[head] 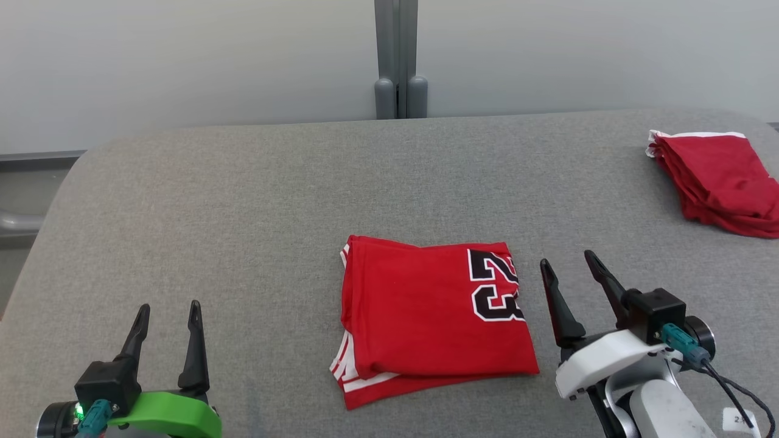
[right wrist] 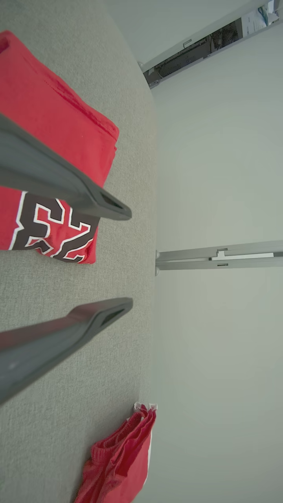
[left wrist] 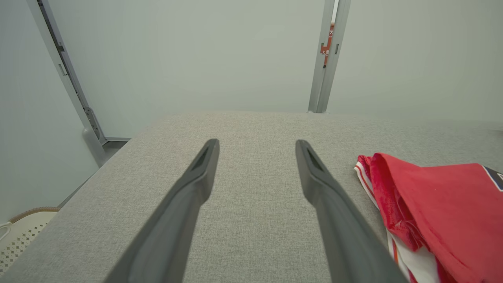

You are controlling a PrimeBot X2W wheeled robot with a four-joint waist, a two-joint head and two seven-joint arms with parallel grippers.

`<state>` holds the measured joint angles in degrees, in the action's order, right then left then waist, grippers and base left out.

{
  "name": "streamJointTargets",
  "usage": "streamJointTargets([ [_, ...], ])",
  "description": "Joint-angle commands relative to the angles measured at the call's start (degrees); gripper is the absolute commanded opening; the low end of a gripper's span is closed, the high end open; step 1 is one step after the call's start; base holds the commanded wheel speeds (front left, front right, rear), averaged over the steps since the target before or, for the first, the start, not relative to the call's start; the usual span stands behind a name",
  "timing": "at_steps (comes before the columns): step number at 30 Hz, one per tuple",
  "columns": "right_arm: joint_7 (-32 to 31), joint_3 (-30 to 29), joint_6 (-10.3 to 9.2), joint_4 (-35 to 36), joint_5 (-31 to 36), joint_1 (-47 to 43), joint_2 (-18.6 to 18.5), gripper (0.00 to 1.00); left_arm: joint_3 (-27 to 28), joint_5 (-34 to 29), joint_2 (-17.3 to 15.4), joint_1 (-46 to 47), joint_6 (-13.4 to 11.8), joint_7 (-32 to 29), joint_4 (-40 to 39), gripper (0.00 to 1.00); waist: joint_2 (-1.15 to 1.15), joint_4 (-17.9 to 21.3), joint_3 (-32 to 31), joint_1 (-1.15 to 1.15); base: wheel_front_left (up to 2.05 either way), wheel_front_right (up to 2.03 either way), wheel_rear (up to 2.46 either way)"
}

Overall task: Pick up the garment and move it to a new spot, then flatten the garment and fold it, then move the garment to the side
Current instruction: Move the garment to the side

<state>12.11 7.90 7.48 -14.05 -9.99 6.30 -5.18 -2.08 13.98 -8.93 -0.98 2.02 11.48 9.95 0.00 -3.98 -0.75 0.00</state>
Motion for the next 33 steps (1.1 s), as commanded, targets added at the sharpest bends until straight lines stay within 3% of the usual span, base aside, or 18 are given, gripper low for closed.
streamJointTargets([
  [1,-0.17,0.30,0.02,-0.83,0.30,1.52,-0.10,1.00,-0.16,-0.21,-0.02,0.96,-0.18,0.29,0.18,1.00,0.00,-0.66,0.75,0.00,0.00,0.00,0.00],
  [15,-0.57,1.66,0.01,-22.32,2.22,12.36,0.33,1.00,-1.83,0.02,1.02,5.48,0.53,2.39,3.40,1.00,0.00,-5.07,6.89,0.00,0.00,0.00,0.00],
  [26,0.93,1.90,0.01,-36.32,0.11,14.31,1.77,1.00,-2.61,0.07,1.74,7.19,0.66,3.25,5.81,1.00,0.00,-5.60,8.19,0.00,0.00,0.00,0.00],
  [27,0.87,2.29,0.01,-37.21,-0.30,14.58,1.88,0.49,-2.66,0.07,1.76,7.37,0.68,3.32,5.94,1.00,0.00,-5.57,8.32,0.00,0.00,0.00,0.00],
  [29,1.09,3.04,0.01,-38.10,-1.35,15.35,2.04,0.00,-2.70,0.09,1.87,7.75,0.70,3.46,6.12,1.00,0.00,-5.49,8.55,0.00,0.00,0.00,0.00],
  [33,1.76,3.72,0.00,-39.09,-2.50,17.55,1.80,0.00,-2.87,0.10,2.13,8.14,0.77,3.63,6.45,1.00,0.00,-5.32,8.84,0.00,0.00,0.00,0.00],
])
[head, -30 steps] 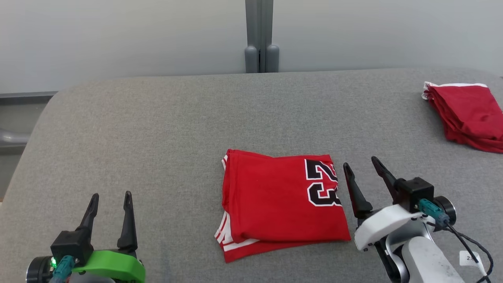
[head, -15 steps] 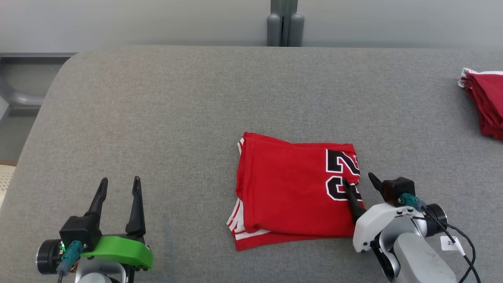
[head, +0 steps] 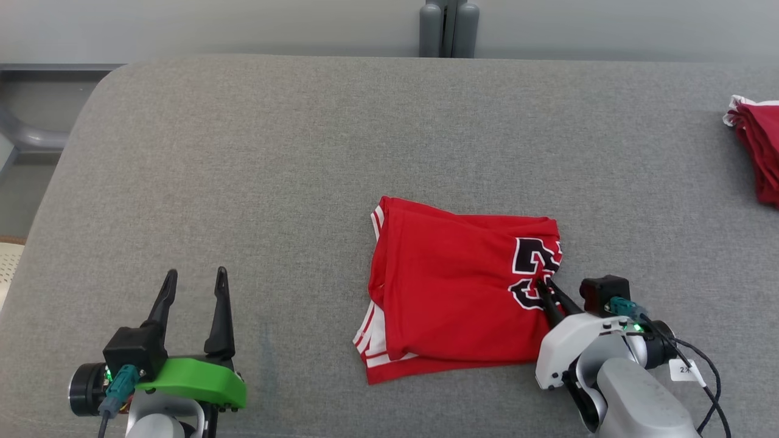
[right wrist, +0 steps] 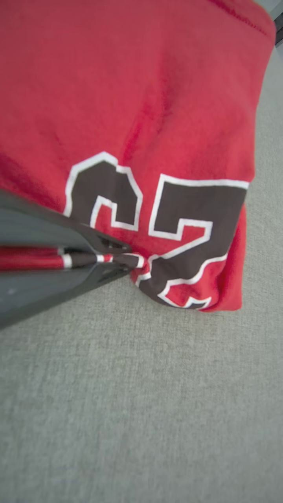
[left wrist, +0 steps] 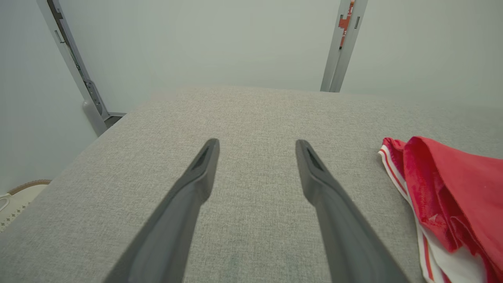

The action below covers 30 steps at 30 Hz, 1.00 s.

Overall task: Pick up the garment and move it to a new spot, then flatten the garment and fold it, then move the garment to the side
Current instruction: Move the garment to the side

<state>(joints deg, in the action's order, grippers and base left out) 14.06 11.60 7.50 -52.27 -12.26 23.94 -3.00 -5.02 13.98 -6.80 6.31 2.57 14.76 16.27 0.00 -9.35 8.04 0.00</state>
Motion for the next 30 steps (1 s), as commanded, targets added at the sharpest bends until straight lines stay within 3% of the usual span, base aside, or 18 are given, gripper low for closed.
streamJointTargets([
  [1,0.02,-0.05,-0.04,-0.86,-0.27,0.62,-0.83,0.00,0.07,0.12,0.02,0.93,0.23,0.37,0.16,1.00,0.00,0.11,0.13,0.00,0.00,0.00,0.00],
  [7,0.46,1.53,-0.07,-0.08,0.72,6.61,-4.52,0.00,0.20,0.35,0.40,1.72,0.40,0.46,-0.21,1.00,0.00,1.09,2.43,0.00,0.00,0.00,0.00],
  [14,-2.36,5.32,-0.06,2.66,1.69,16.66,-12.04,0.00,0.33,-0.42,1.11,4.51,1.14,0.42,-2.16,1.00,0.00,3.37,8.71,0.00,0.00,0.00,0.00],
  [22,-8.17,8.32,-0.06,9.34,-1.72,27.33,-24.41,0.00,0.45,-2.22,0.15,8.64,2.27,0.41,-4.05,1.00,0.00,7.72,17.07,0.00,0.00,0.00,0.00],
  [30,-13.90,6.88,-0.06,17.04,-6.86,31.88,-35.60,0.00,0.96,-3.21,-1.36,11.03,2.91,0.41,-6.73,1.00,0.00,11.52,22.20,0.00,0.00,0.00,0.00],
])
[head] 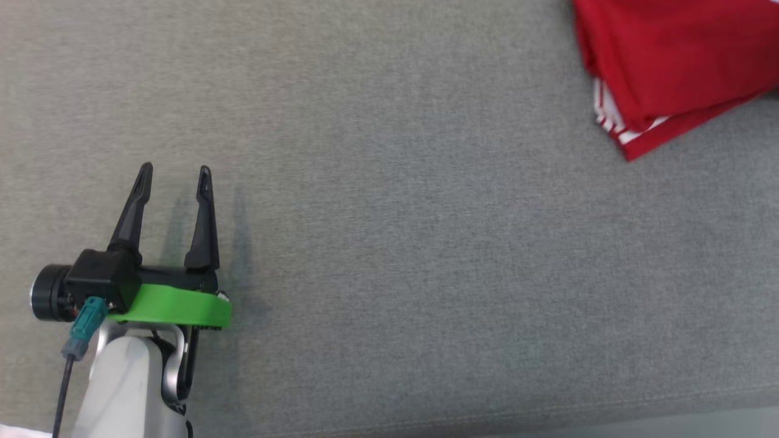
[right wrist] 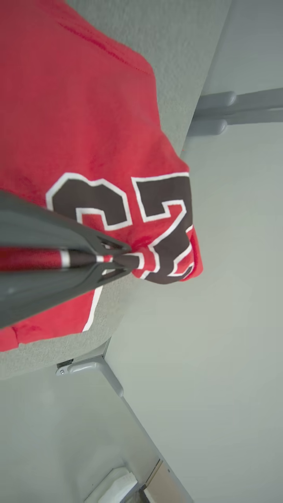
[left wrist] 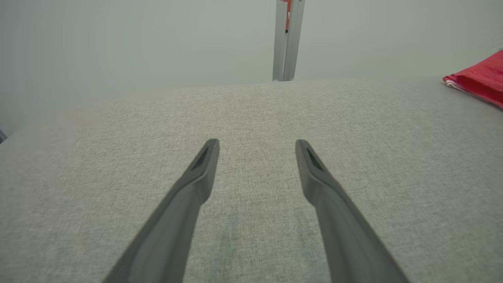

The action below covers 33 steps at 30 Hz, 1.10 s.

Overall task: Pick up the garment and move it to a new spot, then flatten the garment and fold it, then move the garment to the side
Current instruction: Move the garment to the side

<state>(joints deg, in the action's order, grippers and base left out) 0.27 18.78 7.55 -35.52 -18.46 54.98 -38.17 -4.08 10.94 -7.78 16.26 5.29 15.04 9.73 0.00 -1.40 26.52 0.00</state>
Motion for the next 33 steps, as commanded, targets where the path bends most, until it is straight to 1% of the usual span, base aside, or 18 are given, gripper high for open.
streamJointTargets([
  [1,-1.07,-0.67,-0.12,1.22,-1.45,1.21,-1.83,0.00,-0.02,-0.40,-0.56,1.21,0.22,0.14,-0.68,1.00,0.00,3.87,4.18,0.00,0.00,0.00,0.00],
  [3,-2.85,-1.14,-0.12,2.53,-2.36,1.52,-4.64,0.00,-0.13,-0.52,-0.80,1.31,0.32,0.14,-1.60,1.00,0.00,4.26,4.81,0.00,0.00,0.00,0.00],
  [7,-6.14,-2.15,-0.11,3.67,-3.44,2.49,-8.89,0.00,-0.44,-1.01,-1.36,1.17,0.58,0.14,-3.17,1.00,0.00,4.71,5.70,0.00,0.00,0.00,0.00],
  [12,-8.94,-2.00,-0.12,0.92,-3.92,4.72,-10.95,0.00,-0.63,-1.02,-1.76,1.67,0.67,0.14,-4.36,1.00,0.00,4.55,6.91,0.00,0.00,0.00,0.00],
  [16,-9.33,-1.65,-0.12,-3.68,-1.60,6.65,-11.33,0.00,-1.01,-1.18,-1.74,2.17,0.72,0.14,-4.89,1.00,0.00,4.01,7.77,0.00,0.00,0.00,0.00],
  [17,-8.92,-1.78,-0.12,-4.87,-1.02,7.23,-10.96,0.14,-1.09,-1.24,-1.74,2.26,0.73,0.14,-4.95,1.00,0.00,3.87,7.91,0.00,0.00,0.00,0.00],
  [18,-8.58,-1.97,-0.12,-5.94,-0.62,7.56,-10.64,0.60,-1.18,-1.27,-1.74,2.39,0.73,0.14,-4.92,1.00,0.00,3.74,7.98,0.00,0.00,0.00,0.00],
  [19,-8.25,-2.15,-0.11,-7.30,-0.20,7.89,-10.22,1.00,-1.20,-1.30,-1.74,2.62,0.74,0.14,-4.91,1.00,0.00,3.58,7.98,0.00,0.00,0.00,0.00],
  [23,-3.87,-2.23,-0.12,-9.66,3.07,9.50,-9.29,1.00,-0.80,-1.14,-1.59,2.60,0.70,0.15,-4.52,1.00,0.00,3.37,6.90,0.00,0.00,0.00,0.00],
  [29,4.19,-2.50,-0.12,-11.19,6.84,10.43,-5.72,1.00,0.20,-0.83,-1.24,0.12,0.23,0.14,-3.10,1.00,0.00,3.84,2.38,0.00,0.00,0.00,0.00],
  [33,9.01,-2.73,-0.11,-10.56,6.48,9.09,-1.81,1.00,1.65,-0.36,-0.85,-2.01,-0.31,0.15,-2.25,1.00,0.00,3.99,-1.57,0.00,0.00,0.00,0.00],
])
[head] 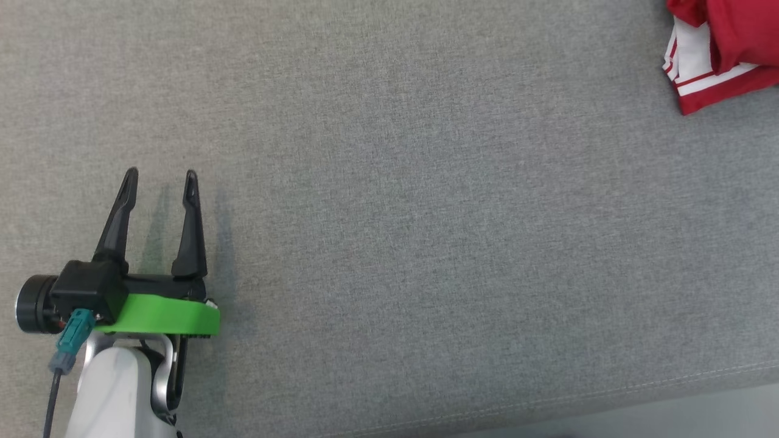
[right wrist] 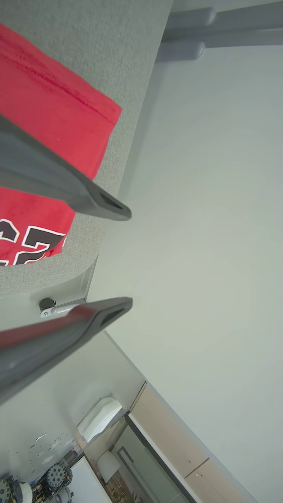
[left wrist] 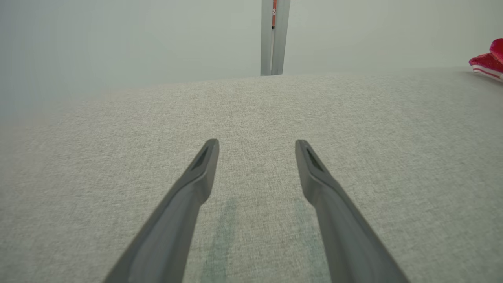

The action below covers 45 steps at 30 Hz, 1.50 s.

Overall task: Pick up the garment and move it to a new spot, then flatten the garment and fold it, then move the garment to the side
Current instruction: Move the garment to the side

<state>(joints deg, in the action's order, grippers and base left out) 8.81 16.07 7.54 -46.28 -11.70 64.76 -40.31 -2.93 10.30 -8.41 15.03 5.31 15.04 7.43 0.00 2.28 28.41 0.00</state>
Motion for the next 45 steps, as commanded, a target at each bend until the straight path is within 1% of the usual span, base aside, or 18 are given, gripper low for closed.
streamJointTargets([
  [1,1.68,-0.05,-0.10,0.42,-0.25,-1.56,1.35,1.00,0.85,0.33,-0.04,-1.37,-0.40,0.15,0.33,1.00,0.00,0.29,-4.68,0.00,0.00,0.00,0.00],
  [5,4.61,-0.23,-0.10,2.47,-0.96,-4.57,4.96,1.00,2.52,0.90,0.67,-4.00,-0.78,0.14,0.79,1.00,0.00,0.24,-8.32,0.00,0.00,0.00,0.00],
  [9,5.83,-1.21,-0.10,6.04,-1.25,-9.85,8.73,1.00,3.85,0.85,1.34,-6.55,-1.22,0.15,0.92,1.00,0.00,0.26,-11.15,0.00,0.00,0.00,0.00],
  [13,6.29,-2.31,-0.10,10.23,-0.80,-16.61,12.15,1.00,4.65,0.85,1.75,-8.31,-1.08,0.15,1.23,1.00,0.00,-0.10,-13.46,0.00,0.00,0.00,0.00],
  [18,6.36,-5.59,-0.10,15.71,-1.65,-25.58,16.69,1.00,5.32,0.38,2.19,-9.88,-0.86,0.15,1.71,1.00,0.00,-0.42,-15.80,0.00,0.00,0.00,0.00],
  [23,6.38,-9.66,-0.09,21.67,-2.06,-34.85,22.80,1.00,5.85,0.21,2.83,-11.05,-1.09,0.15,2.15,1.00,0.00,-0.53,-18.04,0.00,0.00,0.00,0.00],
  [29,6.37,-11.26,-0.09,26.06,-1.28,-43.56,28.53,1.00,5.43,-0.09,3.28,-11.43,-0.62,0.15,3.34,1.00,0.00,-0.95,-19.88,0.00,0.00,0.00,0.00],
  [36,6.38,-13.13,-0.09,30.76,0.13,-52.61,32.99,1.00,5.56,-0.40,3.33,-12.26,-0.22,0.15,4.78,1.00,0.00,-2.19,-22.29,0.00,0.00,0.00,0.00],
  [45,6.38,-14.50,-0.09,36.24,1.28,-62.04,35.31,1.00,5.99,-0.55,3.49,-14.69,0.11,0.15,5.85,1.00,0.00,-3.46,-26.14,0.00,0.00,0.00,0.00],
])
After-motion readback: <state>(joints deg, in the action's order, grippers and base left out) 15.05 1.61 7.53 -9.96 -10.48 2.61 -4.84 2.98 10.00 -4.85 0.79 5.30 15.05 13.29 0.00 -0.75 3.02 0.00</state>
